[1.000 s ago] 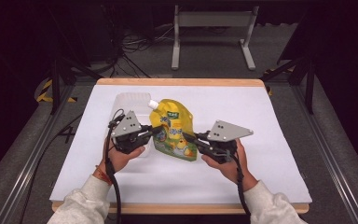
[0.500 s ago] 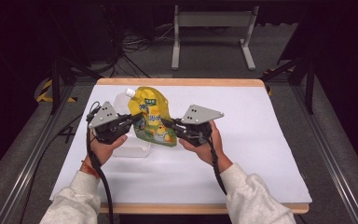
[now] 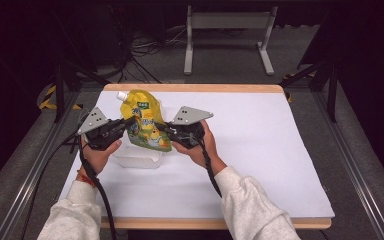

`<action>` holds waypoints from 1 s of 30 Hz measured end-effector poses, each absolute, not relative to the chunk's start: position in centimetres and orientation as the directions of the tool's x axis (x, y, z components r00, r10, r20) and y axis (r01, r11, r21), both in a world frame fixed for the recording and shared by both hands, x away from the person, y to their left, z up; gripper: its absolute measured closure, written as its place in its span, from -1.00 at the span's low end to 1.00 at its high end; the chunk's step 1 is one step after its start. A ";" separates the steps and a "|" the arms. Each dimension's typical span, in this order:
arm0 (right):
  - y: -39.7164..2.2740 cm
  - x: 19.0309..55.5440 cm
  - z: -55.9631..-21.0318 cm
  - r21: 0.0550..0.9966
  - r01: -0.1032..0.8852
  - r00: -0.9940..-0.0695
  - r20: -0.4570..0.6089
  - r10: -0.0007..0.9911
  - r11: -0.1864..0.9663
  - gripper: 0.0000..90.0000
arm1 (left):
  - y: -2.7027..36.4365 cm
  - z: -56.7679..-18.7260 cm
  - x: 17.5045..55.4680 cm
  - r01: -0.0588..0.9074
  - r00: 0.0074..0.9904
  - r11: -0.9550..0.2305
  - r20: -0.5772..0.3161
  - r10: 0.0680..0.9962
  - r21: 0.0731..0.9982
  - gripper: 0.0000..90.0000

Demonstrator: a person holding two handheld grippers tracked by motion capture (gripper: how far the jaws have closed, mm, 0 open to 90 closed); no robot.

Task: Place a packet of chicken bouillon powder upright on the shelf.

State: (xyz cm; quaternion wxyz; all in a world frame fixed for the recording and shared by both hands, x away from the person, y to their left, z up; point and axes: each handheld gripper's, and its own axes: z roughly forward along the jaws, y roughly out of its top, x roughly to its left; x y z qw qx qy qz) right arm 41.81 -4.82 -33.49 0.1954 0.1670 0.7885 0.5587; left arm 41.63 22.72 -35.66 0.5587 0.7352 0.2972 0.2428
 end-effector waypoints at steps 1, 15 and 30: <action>-4.5 41.9 -33.7 0.945 0.043 -0.868 -0.125 0.480 0.323 0.99 | 22.9 -35.8 41.7 0.170 0.702 -0.198 0.022 0.712 0.965 0.95; -2.6 43.3 -34.8 0.946 0.050 -0.862 -0.121 0.492 0.321 0.99 | 24.4 -36.4 42.0 0.162 0.670 -0.168 0.017 0.742 0.972 0.96; -1.3 43.7 -36.5 0.946 0.051 -0.841 -0.132 0.524 0.321 0.98 | 25.1 -38.1 42.5 0.194 0.661 -0.178 0.006 0.751 0.965 0.90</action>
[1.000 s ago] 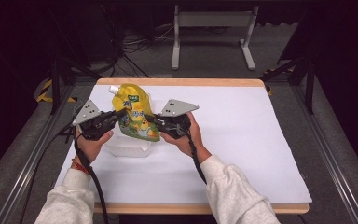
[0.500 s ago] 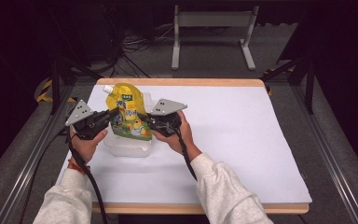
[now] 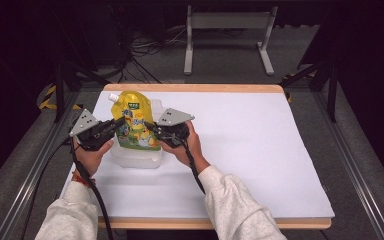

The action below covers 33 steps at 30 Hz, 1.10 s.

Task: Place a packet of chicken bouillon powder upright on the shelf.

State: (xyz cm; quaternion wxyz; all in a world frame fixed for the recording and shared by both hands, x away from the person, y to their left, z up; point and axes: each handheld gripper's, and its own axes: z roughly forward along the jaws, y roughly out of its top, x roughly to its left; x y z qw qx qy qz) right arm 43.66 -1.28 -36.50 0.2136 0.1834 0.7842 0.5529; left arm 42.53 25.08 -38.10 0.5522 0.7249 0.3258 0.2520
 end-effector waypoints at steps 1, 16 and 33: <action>-1.2 43.6 -36.7 0.946 0.056 -0.843 -0.128 0.523 0.321 0.98 | 25.1 -38.3 42.6 0.195 0.660 -0.181 0.007 0.751 0.964 0.90; -1.1 42.8 -39.3 0.925 0.092 -0.853 -0.117 0.509 0.368 0.98 | 24.6 -39.5 41.8 0.246 0.669 -0.333 0.090 0.738 0.910 0.91; -1.4 42.5 -40.1 0.919 0.101 -0.853 -0.117 0.509 0.380 0.97 | 24.6 -40.1 41.6 0.268 0.655 -0.291 0.048 0.754 0.919 0.87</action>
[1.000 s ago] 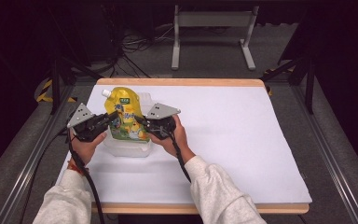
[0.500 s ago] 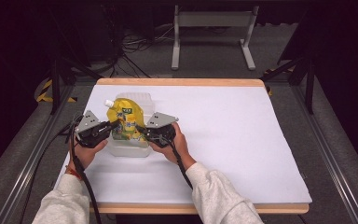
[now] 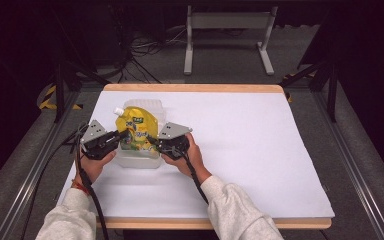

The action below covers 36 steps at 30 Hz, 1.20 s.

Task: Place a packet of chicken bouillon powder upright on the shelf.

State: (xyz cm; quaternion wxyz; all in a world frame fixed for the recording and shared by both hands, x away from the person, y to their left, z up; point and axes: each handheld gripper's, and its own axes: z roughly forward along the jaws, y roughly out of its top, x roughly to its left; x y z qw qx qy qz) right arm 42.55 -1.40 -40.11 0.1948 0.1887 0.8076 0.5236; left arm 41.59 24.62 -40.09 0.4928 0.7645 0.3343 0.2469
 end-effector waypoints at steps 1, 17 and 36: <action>-1.4 42.5 -40.1 0.918 0.101 -0.853 -0.118 0.508 0.383 0.96 | 24.6 -40.1 41.6 0.270 0.653 -0.288 0.045 0.756 0.919 0.87; -1.9 42.0 -38.5 0.925 0.053 -0.835 -0.166 0.524 0.377 0.80 | 24.6 -38.8 40.7 0.226 0.635 -0.260 0.060 0.770 0.939 0.76; -3.1 41.5 -36.4 0.908 0.049 -0.831 -0.194 0.522 0.415 0.57 | 25.1 -38.3 39.9 0.211 0.616 -0.230 0.054 0.786 0.950 0.68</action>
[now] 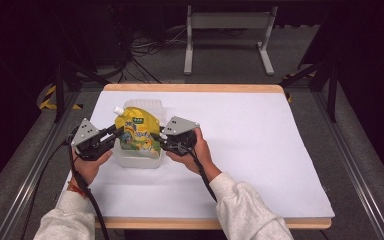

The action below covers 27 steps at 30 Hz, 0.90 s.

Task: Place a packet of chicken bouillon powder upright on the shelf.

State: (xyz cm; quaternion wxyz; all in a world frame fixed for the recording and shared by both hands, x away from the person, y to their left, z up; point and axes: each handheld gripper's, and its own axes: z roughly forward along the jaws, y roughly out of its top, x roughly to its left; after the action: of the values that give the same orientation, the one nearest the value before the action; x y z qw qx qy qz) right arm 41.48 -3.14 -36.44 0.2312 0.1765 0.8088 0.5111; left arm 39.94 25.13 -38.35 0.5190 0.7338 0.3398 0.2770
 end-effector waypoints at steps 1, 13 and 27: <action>-3.2 41.4 -36.4 0.906 0.049 -0.829 -0.197 0.523 0.419 0.56 | 25.1 -38.3 39.9 0.212 0.617 -0.229 0.052 0.786 0.950 0.68; -4.0 40.9 -35.6 0.893 0.035 -0.823 -0.230 0.520 0.449 0.55 | 24.9 -38.9 38.7 0.228 0.608 -0.242 0.056 0.792 0.943 0.50; -5.3 40.7 -35.3 0.888 0.034 -0.810 -0.244 0.532 0.459 0.52 | 25.0 -39.0 36.9 0.223 0.590 -0.232 0.058 0.805 0.947 0.27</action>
State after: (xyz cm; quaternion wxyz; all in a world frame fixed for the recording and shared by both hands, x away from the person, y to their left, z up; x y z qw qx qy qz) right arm 40.67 -5.27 -35.32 0.2541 0.1737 0.8154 0.4902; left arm 36.88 24.96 -38.95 0.5103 0.7313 0.3515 0.2850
